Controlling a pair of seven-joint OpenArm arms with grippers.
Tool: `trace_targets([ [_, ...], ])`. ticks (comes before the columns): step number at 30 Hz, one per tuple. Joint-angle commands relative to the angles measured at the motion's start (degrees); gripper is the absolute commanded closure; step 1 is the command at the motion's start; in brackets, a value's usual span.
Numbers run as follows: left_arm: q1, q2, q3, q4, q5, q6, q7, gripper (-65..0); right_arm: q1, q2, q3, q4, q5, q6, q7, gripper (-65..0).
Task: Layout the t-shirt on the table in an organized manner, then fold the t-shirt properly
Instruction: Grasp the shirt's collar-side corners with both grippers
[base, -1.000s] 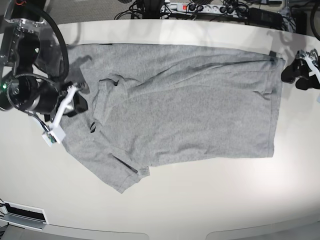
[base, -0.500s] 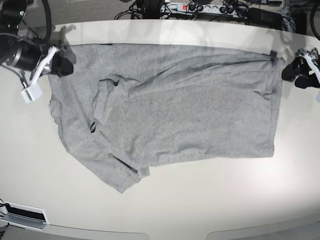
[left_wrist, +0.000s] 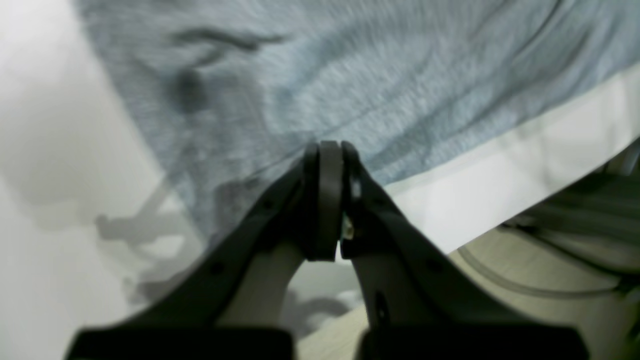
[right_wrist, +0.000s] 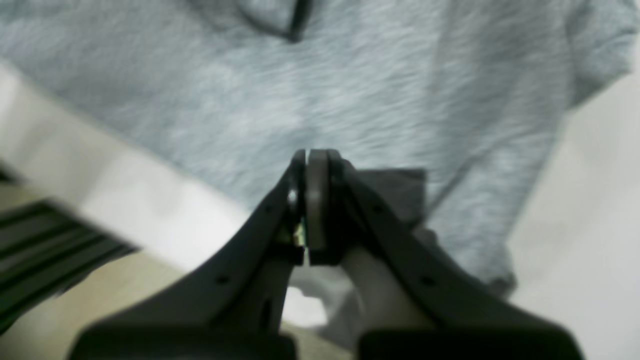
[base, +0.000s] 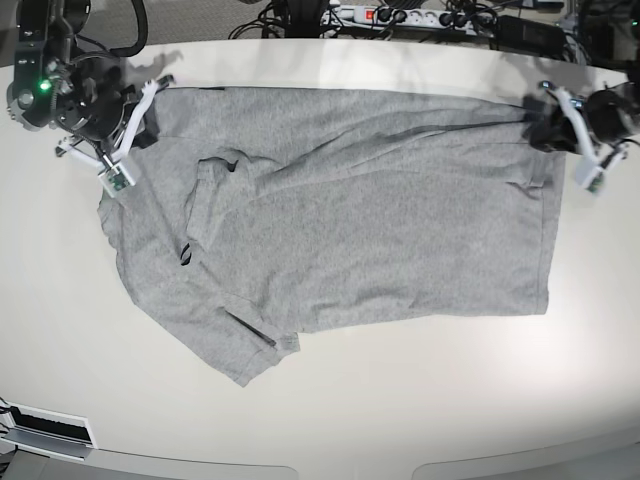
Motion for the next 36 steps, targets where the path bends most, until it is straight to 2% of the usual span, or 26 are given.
trace_targets([
  [1,-1.0,-1.1,1.0,0.7,0.6,0.0,-2.1,0.0,0.3,0.8,0.0,1.0,-0.9,-1.1,1.2,0.0],
  [3,-2.1,-1.1,4.1,0.7,3.7,2.0,-3.1,0.0,0.2,0.8,-0.3,0.5,-1.7,-2.3,1.2,0.0],
  [7,-2.9,-1.1,7.4,0.7,8.3,5.1,-5.0,0.0,0.7,0.8,-0.3,-5.0,-1.0,1.0,5.7,0.0],
  [10,-2.8,-1.1,7.8,0.5,11.1,6.2,-7.3,0.0,2.9,0.8,-0.3,-11.6,-1.0,1.3,6.5,0.0],
  [14,-2.9,-1.1,7.8,-3.2,13.7,5.6,-10.7,0.0,4.7,1.1,-0.3,-16.1,-1.0,1.3,5.4,0.0],
  [18,-3.0,-1.2,7.8,-9.9,13.4,2.6,-10.6,0.0,4.7,1.1,-0.3,-16.0,-0.6,2.1,1.1,0.0],
  [22,-2.7,-1.2,7.8,-12.0,13.3,1.7,-8.9,0.0,4.0,1.6,-0.3,-16.0,2.1,2.4,-2.7,0.0],
  [27,-0.9,-2.0,7.8,-11.9,13.2,1.8,-8.7,0.0,0.1,4.0,-0.3,-15.9,5.7,3.5,-3.0,0.0],
  [30,-0.6,-2.3,7.8,-11.8,12.0,1.8,-5.7,0.0,-1.7,5.7,-0.3,-15.8,6.9,3.0,-3.0,0.0],
  [32,-0.5,-2.3,7.8,-11.8,10.4,1.7,-3.0,0.0,-2.6,6.2,-0.3,-15.1,7.1,3.0,-3.1,0.0],
  [36,2.1,-3.2,7.8,-11.1,9.7,1.4,-2.6,0.0,-5.4,6.2,-0.3,-12.2,7.1,3.0,-3.2,0.0],
])
